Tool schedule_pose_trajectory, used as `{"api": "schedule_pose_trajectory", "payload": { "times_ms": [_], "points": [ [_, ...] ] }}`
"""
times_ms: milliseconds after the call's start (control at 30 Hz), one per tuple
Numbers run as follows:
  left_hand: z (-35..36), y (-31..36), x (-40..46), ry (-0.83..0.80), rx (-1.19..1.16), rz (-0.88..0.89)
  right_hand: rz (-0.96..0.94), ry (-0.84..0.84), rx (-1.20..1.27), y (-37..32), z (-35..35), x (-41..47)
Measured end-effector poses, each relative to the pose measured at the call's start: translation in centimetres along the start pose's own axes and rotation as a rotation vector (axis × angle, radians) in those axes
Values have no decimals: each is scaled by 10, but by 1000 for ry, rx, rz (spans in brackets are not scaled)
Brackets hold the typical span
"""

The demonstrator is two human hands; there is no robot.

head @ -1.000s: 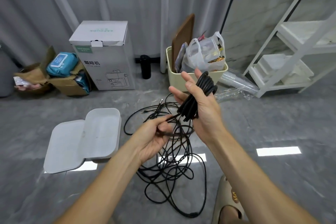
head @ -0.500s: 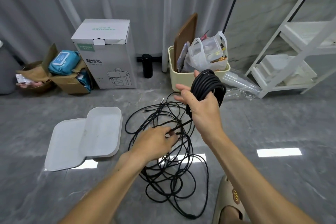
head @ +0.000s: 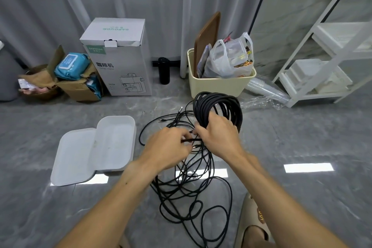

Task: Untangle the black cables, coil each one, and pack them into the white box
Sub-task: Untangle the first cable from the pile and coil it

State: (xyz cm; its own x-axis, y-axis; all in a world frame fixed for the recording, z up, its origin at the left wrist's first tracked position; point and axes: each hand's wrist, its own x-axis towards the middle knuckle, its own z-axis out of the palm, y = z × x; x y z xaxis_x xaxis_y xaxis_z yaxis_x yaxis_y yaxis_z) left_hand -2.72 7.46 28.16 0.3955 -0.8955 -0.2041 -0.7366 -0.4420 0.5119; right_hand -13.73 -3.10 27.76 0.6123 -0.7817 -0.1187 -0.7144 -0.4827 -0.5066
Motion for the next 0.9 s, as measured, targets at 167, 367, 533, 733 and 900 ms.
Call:
{"api": "schedule_pose_trajectory", "payload": {
  "times_ms": [167, 367, 533, 733, 900],
  "points": [
    [-15, -21, 2, -50, -221, -81, 31, -1, -38, 9, -4, 0],
    [-25, -4, 0, -11, 46, 298, 48, -358, 280, 12, -8, -3],
    [-31, -13, 5, 89, -253, 358, 76, -630, 658, 3, -24, -15],
    [-32, -17, 7, 101, -492, 236, 139, -820, 1020, -8, -21, -15],
    [-34, -17, 7, 78, -708, 217, 71, -905, 1256, -7, -22, -19]
  ]
}}
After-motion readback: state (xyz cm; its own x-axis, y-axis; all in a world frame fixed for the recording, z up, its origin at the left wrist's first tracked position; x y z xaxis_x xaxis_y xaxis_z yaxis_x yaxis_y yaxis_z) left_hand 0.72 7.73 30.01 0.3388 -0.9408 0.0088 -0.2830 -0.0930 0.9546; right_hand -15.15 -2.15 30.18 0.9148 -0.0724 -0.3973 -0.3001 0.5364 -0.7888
